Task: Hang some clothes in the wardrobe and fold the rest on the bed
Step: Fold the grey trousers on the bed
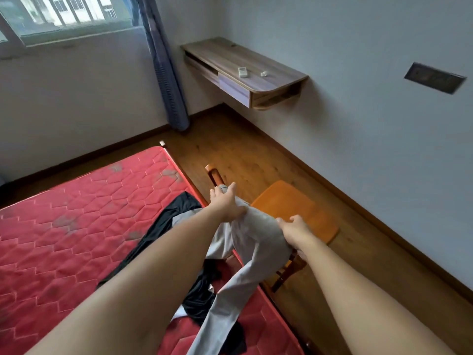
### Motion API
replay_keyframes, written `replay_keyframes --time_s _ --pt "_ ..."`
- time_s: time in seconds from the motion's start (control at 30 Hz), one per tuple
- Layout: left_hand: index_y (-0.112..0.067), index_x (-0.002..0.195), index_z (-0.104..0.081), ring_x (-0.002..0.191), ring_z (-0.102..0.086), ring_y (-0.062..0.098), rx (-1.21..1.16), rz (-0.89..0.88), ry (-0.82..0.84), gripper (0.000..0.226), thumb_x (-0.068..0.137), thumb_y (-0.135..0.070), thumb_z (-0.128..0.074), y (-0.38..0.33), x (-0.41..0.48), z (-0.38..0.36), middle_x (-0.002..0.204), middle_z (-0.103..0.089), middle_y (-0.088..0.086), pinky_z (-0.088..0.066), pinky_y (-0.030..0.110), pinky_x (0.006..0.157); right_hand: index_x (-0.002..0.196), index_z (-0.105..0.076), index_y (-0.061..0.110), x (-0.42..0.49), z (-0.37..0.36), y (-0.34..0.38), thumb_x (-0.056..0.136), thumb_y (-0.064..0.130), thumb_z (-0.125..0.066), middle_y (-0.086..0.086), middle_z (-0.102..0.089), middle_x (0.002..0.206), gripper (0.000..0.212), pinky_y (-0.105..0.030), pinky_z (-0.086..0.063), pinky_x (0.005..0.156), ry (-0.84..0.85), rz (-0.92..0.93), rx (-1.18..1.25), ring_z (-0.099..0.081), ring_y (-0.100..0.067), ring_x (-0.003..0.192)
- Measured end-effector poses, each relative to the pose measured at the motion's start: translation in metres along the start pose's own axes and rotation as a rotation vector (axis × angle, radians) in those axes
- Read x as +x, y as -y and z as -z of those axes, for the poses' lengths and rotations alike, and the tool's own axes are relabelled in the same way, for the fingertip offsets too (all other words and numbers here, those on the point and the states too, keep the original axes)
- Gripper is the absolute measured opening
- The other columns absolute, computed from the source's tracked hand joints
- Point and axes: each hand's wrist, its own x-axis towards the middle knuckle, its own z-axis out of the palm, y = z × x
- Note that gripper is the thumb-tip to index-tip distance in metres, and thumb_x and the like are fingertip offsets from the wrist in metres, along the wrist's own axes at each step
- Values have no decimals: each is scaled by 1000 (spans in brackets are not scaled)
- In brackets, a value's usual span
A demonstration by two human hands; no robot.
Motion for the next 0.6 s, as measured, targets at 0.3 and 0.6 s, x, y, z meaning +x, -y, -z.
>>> replay_keyframes --time_s 0.3,0.6 --pt "-7 126 -43 98 -56 21 -431 197 -87 65 76 -22 -81 3 -1 7 110 -55 6 -47 30 73 109 -60 -3 2 8 10 83 -14 -51 -17 -64 94 30 -42 -57 73 -78 -175 697 -62 -30 76" --pt "-17 73 -71 67 -57 16 -857 -4 20 20 54 -11 -66 4 -86 79 68 -59 1 -45 25 56 112 -71 15 -72 38 63 90 73 -51 -11 -76 107 65 -51 -59 90 303 42 678 -71 -31 103"
